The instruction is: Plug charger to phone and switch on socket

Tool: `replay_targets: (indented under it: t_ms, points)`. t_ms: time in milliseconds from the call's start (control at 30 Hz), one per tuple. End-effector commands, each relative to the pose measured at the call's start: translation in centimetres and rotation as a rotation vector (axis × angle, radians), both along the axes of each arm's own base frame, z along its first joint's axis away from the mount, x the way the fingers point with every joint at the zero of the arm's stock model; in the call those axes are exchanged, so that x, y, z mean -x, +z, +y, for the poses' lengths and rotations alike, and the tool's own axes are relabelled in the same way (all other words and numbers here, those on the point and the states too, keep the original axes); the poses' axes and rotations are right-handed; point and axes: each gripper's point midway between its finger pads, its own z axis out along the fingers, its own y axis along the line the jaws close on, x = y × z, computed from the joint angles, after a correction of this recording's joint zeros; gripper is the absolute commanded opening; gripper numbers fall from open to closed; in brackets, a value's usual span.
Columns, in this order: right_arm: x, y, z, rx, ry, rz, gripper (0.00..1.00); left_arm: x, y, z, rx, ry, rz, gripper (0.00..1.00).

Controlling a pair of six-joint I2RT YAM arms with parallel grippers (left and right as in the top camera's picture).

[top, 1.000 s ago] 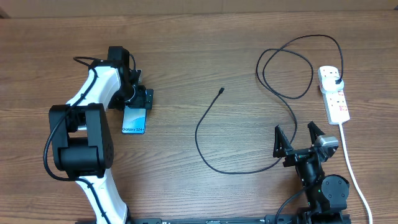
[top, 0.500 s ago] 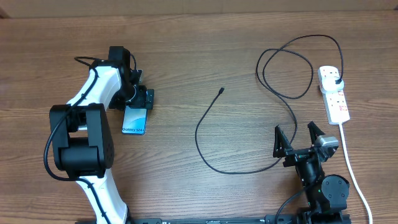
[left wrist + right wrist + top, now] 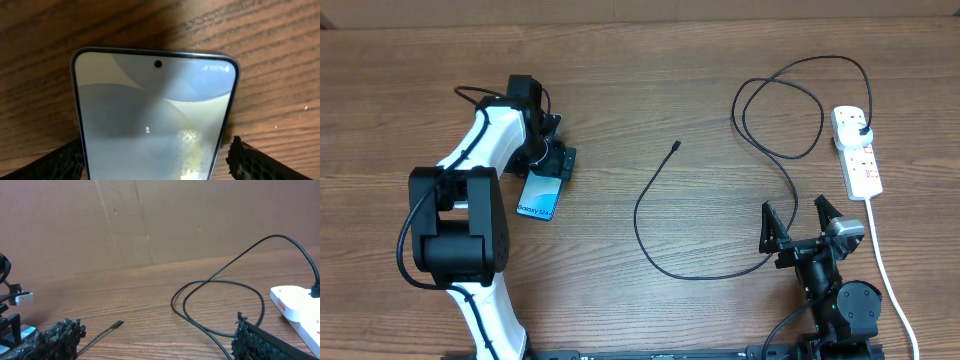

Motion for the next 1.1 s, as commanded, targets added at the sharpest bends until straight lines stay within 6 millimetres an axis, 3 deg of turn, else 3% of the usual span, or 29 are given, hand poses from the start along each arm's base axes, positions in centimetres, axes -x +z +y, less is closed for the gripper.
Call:
replay_targets:
  t_ms: [0, 600, 1067]
  points:
    - [0.0, -0.2, -0.1, 0.001, -0.009, -0.004, 1.00, 1.3, -2.0, -0.2, 0.008, -0.109, 0.060, 0.94]
    - [0.0, -0.2, -0.1, 0.001, -0.008, -0.004, 1.00, 3.0, -2.0, 1.0, -0.050, -0.185, 0.132, 0.93]
    - [0.0, -0.2, -0.1, 0.001, -0.008, -0.004, 1.00, 2.2, -2.1, 0.6, -0.030, -0.140, 0.097, 0.89]
